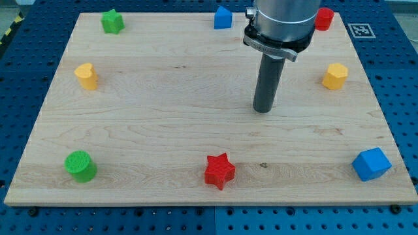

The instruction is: Slide the red star towards the center

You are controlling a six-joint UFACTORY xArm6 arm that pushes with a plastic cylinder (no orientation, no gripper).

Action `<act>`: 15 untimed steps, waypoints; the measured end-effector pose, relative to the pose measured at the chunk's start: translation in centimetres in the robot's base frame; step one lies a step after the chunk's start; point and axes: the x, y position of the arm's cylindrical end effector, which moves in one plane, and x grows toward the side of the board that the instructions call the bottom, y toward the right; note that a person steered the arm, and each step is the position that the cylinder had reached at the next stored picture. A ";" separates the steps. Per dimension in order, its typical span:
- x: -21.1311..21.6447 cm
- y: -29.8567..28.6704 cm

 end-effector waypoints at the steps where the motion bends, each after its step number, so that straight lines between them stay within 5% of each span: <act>1: 0.0 0.0; 4: 0.5 0.0; 9: 15.5 -0.2; 10: 14.0 -6.3; 13: 14.1 -11.8; 15: 9.6 -11.6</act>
